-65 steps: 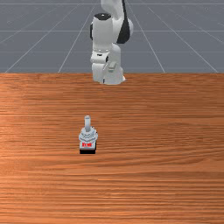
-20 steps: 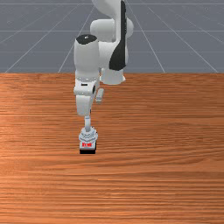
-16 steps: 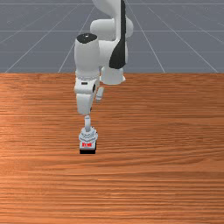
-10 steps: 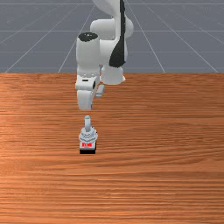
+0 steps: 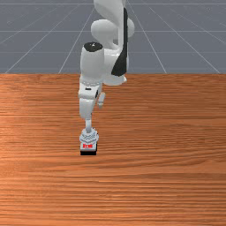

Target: Turn on the trigger

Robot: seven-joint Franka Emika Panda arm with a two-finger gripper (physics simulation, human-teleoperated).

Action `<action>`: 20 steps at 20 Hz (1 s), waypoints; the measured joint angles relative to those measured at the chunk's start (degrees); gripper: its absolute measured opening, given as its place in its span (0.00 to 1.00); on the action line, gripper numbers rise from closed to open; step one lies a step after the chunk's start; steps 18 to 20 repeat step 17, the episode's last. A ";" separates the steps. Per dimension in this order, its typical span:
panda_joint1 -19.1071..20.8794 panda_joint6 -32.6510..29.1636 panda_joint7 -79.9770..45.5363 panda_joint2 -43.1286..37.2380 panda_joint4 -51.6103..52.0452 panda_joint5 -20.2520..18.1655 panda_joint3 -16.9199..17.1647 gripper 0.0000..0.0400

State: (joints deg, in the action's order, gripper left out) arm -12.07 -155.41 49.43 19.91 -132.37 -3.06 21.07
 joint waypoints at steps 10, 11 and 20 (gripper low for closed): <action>1.79 4.73 1.84 0.86 5.40 -2.18 -2.03 0.00; 3.23 3.41 3.94 1.61 6.42 -4.73 -3.62 0.00; 6.09 10.38 6.56 4.64 14.67 -8.89 -5.98 0.00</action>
